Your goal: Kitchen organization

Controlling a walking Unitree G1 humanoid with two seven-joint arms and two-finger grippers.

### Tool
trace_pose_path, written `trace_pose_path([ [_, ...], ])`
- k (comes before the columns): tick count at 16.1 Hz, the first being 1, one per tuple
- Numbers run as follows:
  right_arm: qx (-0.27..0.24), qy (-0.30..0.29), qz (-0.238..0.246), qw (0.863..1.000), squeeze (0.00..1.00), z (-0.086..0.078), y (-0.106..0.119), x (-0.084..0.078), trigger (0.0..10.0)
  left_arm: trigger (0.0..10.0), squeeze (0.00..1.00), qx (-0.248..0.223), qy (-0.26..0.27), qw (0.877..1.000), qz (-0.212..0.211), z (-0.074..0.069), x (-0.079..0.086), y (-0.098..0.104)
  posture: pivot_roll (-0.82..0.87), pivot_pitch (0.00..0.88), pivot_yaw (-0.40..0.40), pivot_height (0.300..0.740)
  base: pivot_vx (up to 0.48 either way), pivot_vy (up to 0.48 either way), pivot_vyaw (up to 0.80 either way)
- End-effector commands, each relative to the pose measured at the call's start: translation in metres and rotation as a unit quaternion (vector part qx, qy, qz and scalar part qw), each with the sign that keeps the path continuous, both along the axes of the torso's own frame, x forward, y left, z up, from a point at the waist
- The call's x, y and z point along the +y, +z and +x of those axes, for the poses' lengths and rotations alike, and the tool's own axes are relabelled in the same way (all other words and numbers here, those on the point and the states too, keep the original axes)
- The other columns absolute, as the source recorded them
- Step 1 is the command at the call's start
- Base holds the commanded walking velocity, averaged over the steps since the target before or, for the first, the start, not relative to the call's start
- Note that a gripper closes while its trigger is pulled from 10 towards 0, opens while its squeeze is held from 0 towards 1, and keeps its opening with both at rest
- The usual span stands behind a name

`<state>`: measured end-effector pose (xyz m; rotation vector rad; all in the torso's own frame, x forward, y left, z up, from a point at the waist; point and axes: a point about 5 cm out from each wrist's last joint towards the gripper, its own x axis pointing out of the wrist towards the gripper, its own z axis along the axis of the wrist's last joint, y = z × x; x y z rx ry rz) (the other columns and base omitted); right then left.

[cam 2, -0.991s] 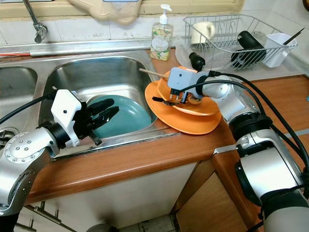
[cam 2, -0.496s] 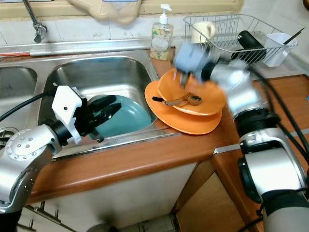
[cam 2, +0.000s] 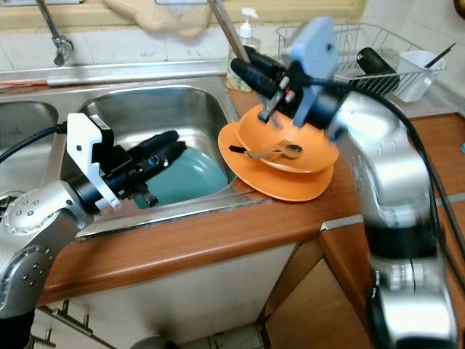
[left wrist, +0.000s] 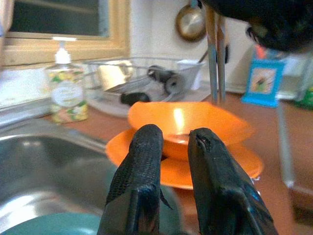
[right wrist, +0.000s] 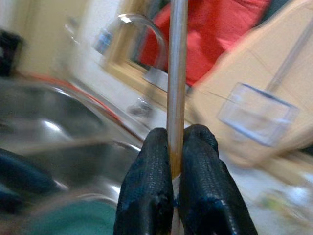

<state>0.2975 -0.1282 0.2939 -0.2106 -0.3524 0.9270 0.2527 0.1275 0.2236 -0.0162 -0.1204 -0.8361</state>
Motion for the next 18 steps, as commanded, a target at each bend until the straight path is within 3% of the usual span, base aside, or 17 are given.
trace_pose_path([
  [1, 0.010, 0.008, 0.006, 1.000, 0.00, -0.007, 0.001, 0.004, 0.0, 10.0, 0.11, -0.002, -0.007, 1.000, -0.010, -0.002, 0.001, 0.004, -0.05, 0.000, 0.014, 0.740, 0.000, 0.000, 0.00],
  [2, 0.031, 0.023, 0.004, 0.999, 0.00, -0.015, -0.009, 0.009, 0.0, 10.0, 0.93, 0.005, -0.009, 1.000, -0.020, -0.003, 0.002, 0.004, -0.05, 0.000, 0.018, 0.740, 0.000, 0.000, 0.00],
  [3, 0.044, 0.031, 0.002, 0.999, 0.00, -0.020, -0.014, 0.011, 0.0, 10.0, 0.93, 0.009, -0.010, 1.000, -0.025, -0.003, 0.002, 0.005, -0.05, 0.000, 0.018, 0.740, 0.000, 0.000, 0.00],
  [4, 0.074, 0.036, -0.017, 0.997, 0.00, -0.029, -0.033, 0.018, 0.0, 10.0, 0.56, 0.011, -0.012, 0.998, -0.052, -0.002, 0.006, 0.010, -0.04, 0.000, 0.019, 0.740, 0.000, 0.000, 0.00],
  [5, 0.080, 0.034, -0.018, 0.996, 0.00, -0.031, -0.036, 0.019, 0.0, 10.0, 0.56, 0.012, -0.013, 0.998, -0.060, -0.002, 0.007, 0.011, -0.04, 0.000, 0.019, 0.740, 0.000, 0.000, 0.00],
  [6, 0.085, 0.033, -0.018, 0.996, 0.00, -0.032, -0.037, 0.020, 0.0, 10.0, 0.00, 0.012, -0.013, 0.998, -0.064, -0.002, 0.008, 0.012, -0.04, 0.000, 0.019, 0.740, 0.000, 0.000, 0.00],
  [8, 0.111, 0.036, -0.025, 0.993, 0.00, -0.036, -0.050, 0.027, 0.0, 10.0, 0.00, 0.026, -0.051, 0.991, -0.120, -0.006, 0.006, 0.014, -0.04, 0.000, 0.020, 0.740, 0.000, 0.000, 0.00],
  [11, 0.137, 0.048, -0.035, 0.989, 0.00, -0.044, -0.063, 0.037, 0.0, 10.0, 0.00, 0.045, -0.077, 0.981, -0.173, -0.009, 0.003, 0.013, -0.04, 0.000, 0.020, 0.740, 0.000, 0.000, 0.00],
  [12, 0.146, 0.056, -0.040, 0.987, 0.00, -0.048, -0.068, 0.041, 0.0, 4.3, 0.00, 0.052, -0.089, 0.979, -0.175, -0.012, 0.001, 0.009, -0.04, 0.000, 0.020, 0.740, 0.000, 0.000, 0.00],
  [13, 0.161, 0.071, -0.043, 0.983, 0.00, -0.055, -0.076, 0.050, 0.0, 0.0, 0.00, 0.064, -0.118, 0.977, -0.167, -0.021, -0.005, 0.002, -0.04, 0.000, 0.018, 0.740, 0.000, 0.000, 0.00],
  [16, 0.171, 0.082, -0.045, 0.981, 0.00, -0.061, -0.079, 0.056, 0.0, 0.0, 0.00, 0.073, -0.131, 0.974, -0.170, -0.025, -0.007, -0.002, -0.04, 0.000, 0.018, 0.740, 0.000, 0.000, 0.00],
  [18, 0.172, 0.087, -0.044, 0.980, 0.00, -0.063, -0.079, 0.059, 0.0, 0.0, 0.00, 0.075, -0.124, 0.970, -0.194, -0.023, -0.004, -0.001, -0.04, 0.000, 0.017, 0.740, 0.000, 0.000, 0.00],
])
